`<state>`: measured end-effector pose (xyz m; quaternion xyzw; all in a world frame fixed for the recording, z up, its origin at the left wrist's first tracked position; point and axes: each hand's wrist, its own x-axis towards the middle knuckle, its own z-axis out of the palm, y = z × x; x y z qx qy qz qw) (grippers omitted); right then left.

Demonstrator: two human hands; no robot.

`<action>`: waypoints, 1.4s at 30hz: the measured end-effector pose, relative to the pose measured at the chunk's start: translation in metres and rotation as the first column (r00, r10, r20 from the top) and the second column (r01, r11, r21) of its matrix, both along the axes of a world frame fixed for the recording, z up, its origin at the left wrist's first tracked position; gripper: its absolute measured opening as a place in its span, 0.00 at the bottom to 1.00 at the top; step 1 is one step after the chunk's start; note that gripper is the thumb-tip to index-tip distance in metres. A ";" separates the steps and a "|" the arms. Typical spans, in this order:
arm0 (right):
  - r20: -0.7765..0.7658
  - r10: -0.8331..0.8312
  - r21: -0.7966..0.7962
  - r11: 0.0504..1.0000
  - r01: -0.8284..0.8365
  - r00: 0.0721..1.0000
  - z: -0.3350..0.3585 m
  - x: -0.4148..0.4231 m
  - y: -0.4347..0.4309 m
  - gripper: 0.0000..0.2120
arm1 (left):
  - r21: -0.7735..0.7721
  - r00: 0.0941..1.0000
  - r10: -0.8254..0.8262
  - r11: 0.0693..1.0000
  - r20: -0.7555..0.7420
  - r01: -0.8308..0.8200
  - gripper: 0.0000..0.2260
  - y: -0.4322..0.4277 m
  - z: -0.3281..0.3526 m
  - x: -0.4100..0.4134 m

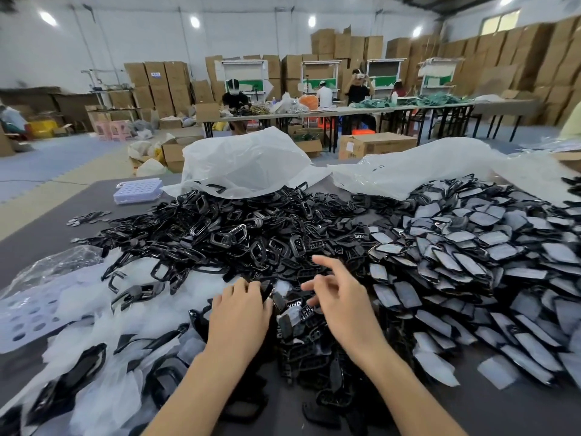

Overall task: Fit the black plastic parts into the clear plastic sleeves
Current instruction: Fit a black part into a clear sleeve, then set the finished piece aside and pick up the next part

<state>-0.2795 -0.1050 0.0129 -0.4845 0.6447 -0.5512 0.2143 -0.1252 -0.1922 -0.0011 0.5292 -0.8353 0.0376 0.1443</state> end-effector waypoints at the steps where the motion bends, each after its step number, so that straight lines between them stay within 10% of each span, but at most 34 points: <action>1: 0.013 0.004 0.011 1.000 -0.004 1.000 -0.004 0.004 -0.002 0.16 | -0.004 0.999 0.006 1.000 0.047 -0.006 0.17 -0.004 0.000 -0.003; 10: -0.014 0.015 0.027 1.000 -0.015 1.000 -0.025 0.007 -0.004 0.16 | -0.002 0.989 -0.045 0.999 0.144 0.046 0.06 -0.012 -0.002 -0.012; 15: -0.088 0.064 0.025 0.998 -0.062 0.994 -0.023 0.009 -0.001 0.15 | -0.009 0.976 -0.119 0.993 -0.181 0.119 0.06 -0.014 -0.003 -0.003; 22: -0.201 0.259 0.168 0.959 -0.227 0.945 -0.025 0.030 0.000 0.25 | 0.192 0.613 0.062 0.970 -0.787 0.149 0.05 -0.009 0.004 -0.007; 28: -0.170 0.268 0.154 0.958 -0.243 0.948 -0.022 0.032 -0.001 0.11 | 0.296 0.387 0.205 0.936 -0.899 0.190 0.07 0.003 0.005 -0.006; 35: 0.250 0.208 0.020 0.975 -0.220 0.946 -0.012 0.017 -0.002 0.02 | 0.263 0.272 0.200 0.940 -0.941 0.218 0.04 0.012 0.005 0.005; 42: 0.811 0.147 -0.092 0.988 -0.125 0.566 -0.001 0.015 -0.005 0.15 | 0.192 0.331 0.091 0.938 -0.939 0.287 0.10 0.014 -0.001 0.010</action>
